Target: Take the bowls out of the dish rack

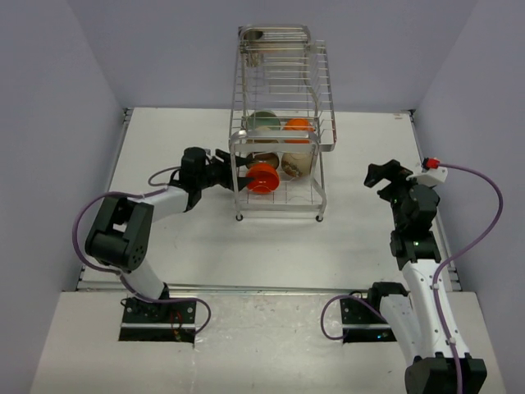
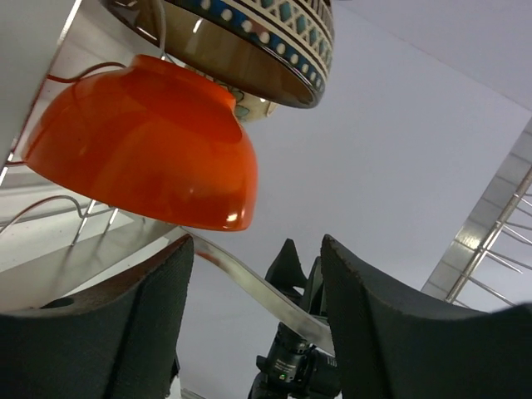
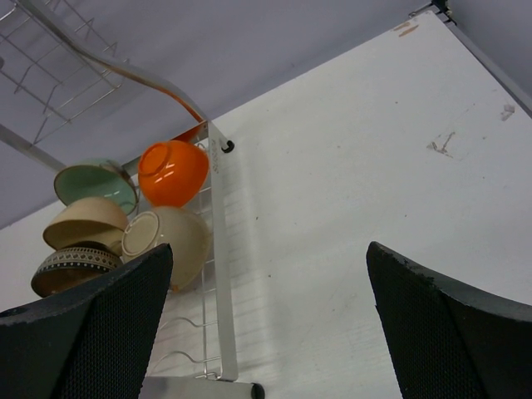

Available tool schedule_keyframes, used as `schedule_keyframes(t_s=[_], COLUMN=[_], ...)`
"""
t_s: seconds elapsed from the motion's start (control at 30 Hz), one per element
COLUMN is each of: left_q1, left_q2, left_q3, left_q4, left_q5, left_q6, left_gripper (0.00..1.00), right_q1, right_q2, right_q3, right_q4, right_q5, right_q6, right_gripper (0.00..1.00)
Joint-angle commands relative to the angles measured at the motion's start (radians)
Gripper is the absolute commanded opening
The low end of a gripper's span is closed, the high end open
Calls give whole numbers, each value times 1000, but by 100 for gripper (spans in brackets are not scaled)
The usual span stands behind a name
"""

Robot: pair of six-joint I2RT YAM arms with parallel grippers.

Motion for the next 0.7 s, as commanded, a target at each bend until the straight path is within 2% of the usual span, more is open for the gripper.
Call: schedule_keyframes(t_s=[0.0,0.07,0.5,0.67], left_q1=[-10,-16,-42,-47], left_q2=[40,58,89,77], left_q3=[31,34,34,36], left_q4=[-3,0,49,46], left_q5=[-15,-26,-109,-152], left_q6=[19,9,-64,-72], left_gripper=[61,56,54,43], right_q1=[2,2,2,2], right_q2=[-13,-21,-34,-36], right_q3=[-1,-6,-22,-29], right_q4=[31,32,54,62], right_q5=[-2,1,-5,-10], right_q6=[-7,-9,-9,-9], right_gripper=[99,99,99,99])
